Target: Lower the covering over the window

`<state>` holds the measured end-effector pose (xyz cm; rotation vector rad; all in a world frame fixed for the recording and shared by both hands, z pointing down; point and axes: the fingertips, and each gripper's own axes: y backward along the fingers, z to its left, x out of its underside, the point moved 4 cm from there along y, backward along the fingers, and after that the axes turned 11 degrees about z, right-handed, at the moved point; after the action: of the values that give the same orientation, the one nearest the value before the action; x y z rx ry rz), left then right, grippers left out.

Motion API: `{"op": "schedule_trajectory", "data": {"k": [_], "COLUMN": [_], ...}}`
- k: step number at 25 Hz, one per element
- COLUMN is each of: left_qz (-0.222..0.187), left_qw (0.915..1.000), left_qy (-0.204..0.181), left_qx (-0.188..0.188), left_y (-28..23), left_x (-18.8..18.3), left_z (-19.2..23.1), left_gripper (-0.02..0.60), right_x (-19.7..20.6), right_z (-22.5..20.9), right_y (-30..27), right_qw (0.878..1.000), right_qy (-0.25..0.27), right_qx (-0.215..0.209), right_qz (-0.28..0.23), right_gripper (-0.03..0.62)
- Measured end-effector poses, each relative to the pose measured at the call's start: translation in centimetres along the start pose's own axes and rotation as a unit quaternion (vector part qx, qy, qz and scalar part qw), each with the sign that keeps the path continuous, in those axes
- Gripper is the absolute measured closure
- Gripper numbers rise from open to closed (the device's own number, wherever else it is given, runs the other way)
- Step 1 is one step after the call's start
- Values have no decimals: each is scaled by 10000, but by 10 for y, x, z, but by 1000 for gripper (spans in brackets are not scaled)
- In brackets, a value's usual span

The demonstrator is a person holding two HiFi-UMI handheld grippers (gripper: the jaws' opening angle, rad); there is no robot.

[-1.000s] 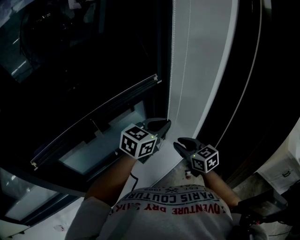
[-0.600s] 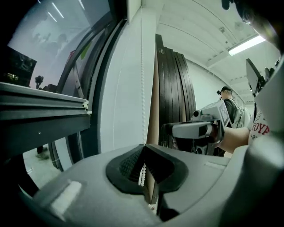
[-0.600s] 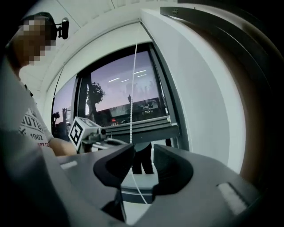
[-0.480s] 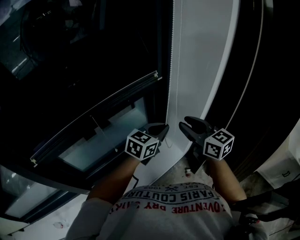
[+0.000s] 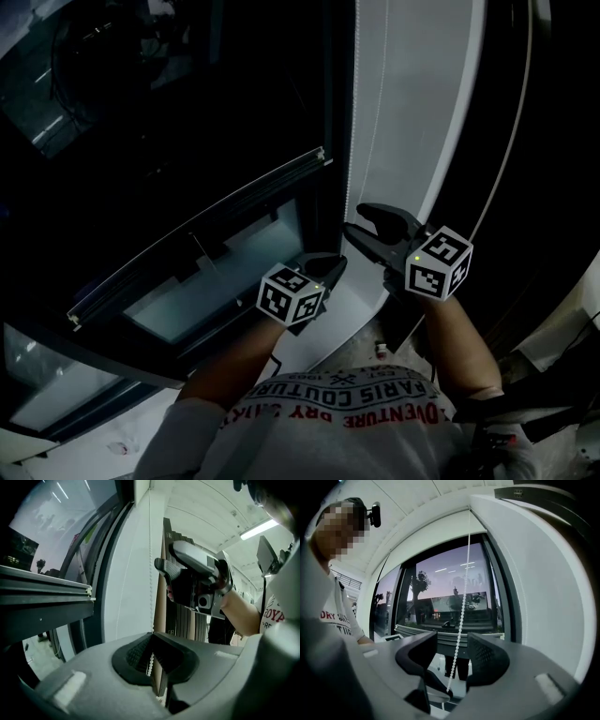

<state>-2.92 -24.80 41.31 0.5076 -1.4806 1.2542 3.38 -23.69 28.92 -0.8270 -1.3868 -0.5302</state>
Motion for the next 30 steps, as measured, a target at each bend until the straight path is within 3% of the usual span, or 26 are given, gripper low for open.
{"op": "schedule_trajectory", "data": {"k": [9, 14, 16, 20, 24, 30], "left_qz": [-50, 43, 164, -64, 229, 562], "left_qw": [10000, 10000, 9998, 9984, 9989, 9946], "left_qy": [-51, -67, -110, -276, -173, -400], "left_qx": [8, 42, -33, -491, -368, -779], "left_y": [6, 3, 0, 3, -6, -15], "left_x": [0, 3, 12, 22, 35, 76], "left_z": [-7, -11, -12, -9, -10, 10], "left_gripper": [574, 574, 574, 575, 574, 574], "right_x": [-36, -39, -34, -26, -12, 32], "right_z": [1, -4, -5, -4, -3, 1], "right_y": [-11, -16, -20, -19, -19, -26], "right_qw": [9998, 10000, 9998, 9999, 9998, 9981], "right_qy": [149, 94, 79, -97, -33, -115], "right_qx": [-35, 26, 59, -33, -17, -33], "right_qz": [-86, 8, 156, 21, 189, 599], "right_gripper": [468, 551, 577, 589, 591, 591]}}
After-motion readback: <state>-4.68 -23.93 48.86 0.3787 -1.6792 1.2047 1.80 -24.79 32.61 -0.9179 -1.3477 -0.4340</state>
